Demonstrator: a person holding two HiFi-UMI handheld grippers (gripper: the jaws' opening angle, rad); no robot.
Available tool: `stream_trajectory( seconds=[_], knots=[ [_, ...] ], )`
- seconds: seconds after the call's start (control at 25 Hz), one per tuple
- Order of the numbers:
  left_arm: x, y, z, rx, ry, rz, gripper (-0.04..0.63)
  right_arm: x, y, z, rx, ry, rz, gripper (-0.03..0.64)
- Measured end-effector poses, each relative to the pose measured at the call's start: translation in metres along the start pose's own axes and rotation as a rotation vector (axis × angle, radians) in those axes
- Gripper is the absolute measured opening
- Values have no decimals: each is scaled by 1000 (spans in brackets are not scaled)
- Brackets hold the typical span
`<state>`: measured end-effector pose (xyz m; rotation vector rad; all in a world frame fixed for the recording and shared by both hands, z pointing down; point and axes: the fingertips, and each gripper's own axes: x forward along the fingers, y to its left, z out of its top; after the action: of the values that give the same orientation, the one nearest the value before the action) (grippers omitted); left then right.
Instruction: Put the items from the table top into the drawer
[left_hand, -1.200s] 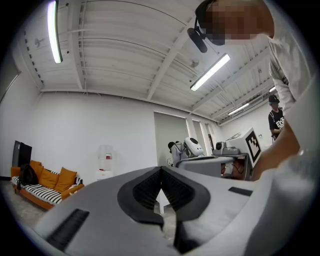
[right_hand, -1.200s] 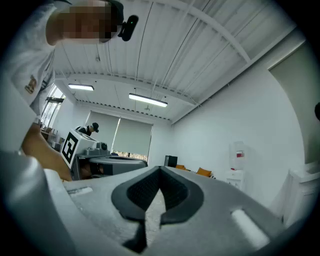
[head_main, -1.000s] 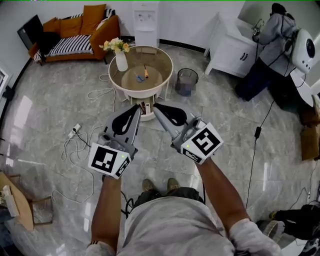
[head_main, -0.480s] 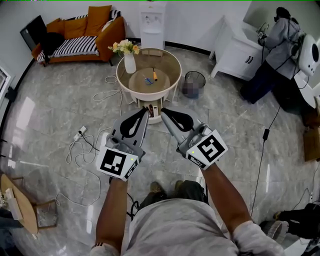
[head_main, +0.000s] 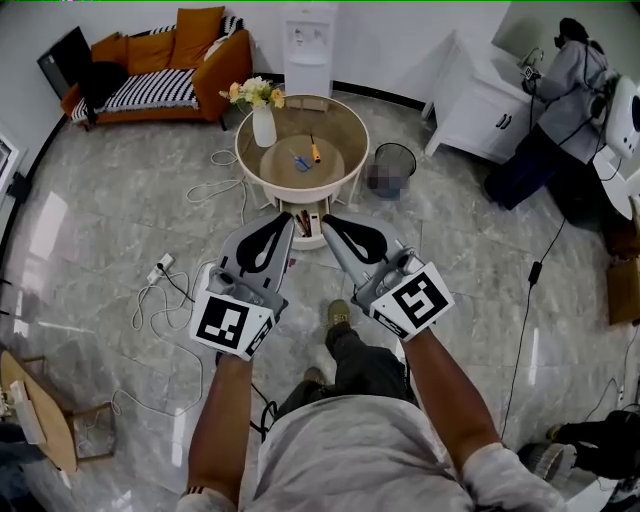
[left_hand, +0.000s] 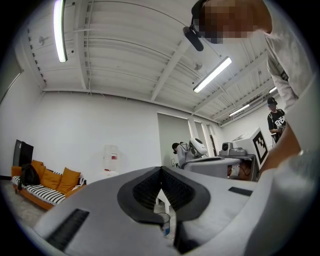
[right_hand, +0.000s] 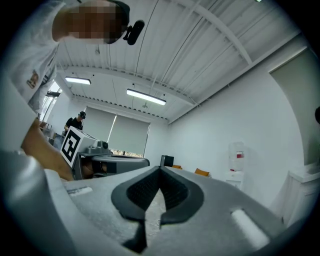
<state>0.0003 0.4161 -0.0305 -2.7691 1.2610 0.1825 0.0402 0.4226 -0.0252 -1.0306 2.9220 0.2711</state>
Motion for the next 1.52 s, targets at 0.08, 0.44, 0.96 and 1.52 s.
stream_trajectory(
  seconds=[0.08,0.44,0.96,1.52],
  knots=[
    [4,9,-3,-3,2,8,0,8,-6,-5,3,0,3,0],
    [64,57,-35,5,21,23,0,52,-72,-41,-7,6,6,0],
    [178,152,-81,20,47,73,0,133,-193,-93,30,61,32,0],
    [240,234,-133,6,107,77,0,207,-267,-161,41,132,-9,0]
  ],
)
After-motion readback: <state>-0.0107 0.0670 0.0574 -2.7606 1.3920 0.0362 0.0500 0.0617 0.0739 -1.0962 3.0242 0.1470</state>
